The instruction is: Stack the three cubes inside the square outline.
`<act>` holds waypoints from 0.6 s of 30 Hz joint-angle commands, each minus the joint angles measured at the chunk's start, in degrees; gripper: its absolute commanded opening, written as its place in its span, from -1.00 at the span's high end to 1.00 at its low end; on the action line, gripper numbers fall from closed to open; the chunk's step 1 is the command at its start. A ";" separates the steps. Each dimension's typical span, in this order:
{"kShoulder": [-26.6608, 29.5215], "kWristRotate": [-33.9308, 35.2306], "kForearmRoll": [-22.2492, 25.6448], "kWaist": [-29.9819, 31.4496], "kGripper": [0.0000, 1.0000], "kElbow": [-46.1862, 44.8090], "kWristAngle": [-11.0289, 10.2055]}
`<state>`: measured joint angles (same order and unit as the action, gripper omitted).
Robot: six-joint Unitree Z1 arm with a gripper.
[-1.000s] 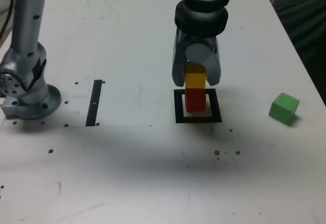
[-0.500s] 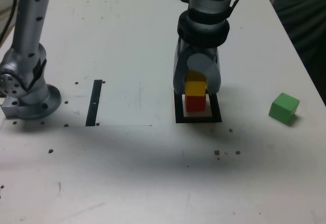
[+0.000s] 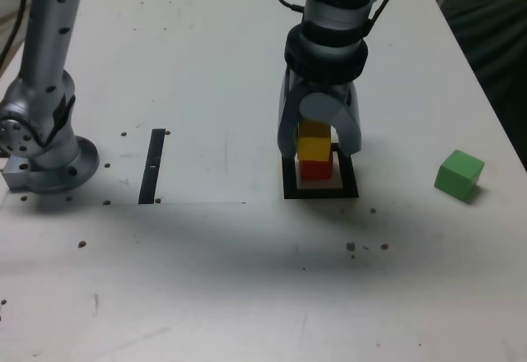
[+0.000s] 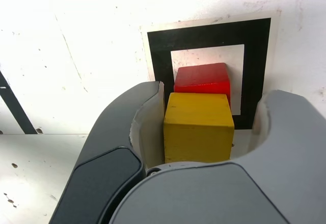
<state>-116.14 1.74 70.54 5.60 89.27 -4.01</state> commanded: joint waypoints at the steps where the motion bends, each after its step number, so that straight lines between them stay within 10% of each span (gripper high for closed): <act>1: 1.24 0.22 -0.10 -0.06 -0.99 -0.05 -0.45; 18: 8.50 4.51 0.73 0.06 -0.99 -0.29 -8.66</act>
<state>-107.98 6.24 71.24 5.60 88.26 -12.11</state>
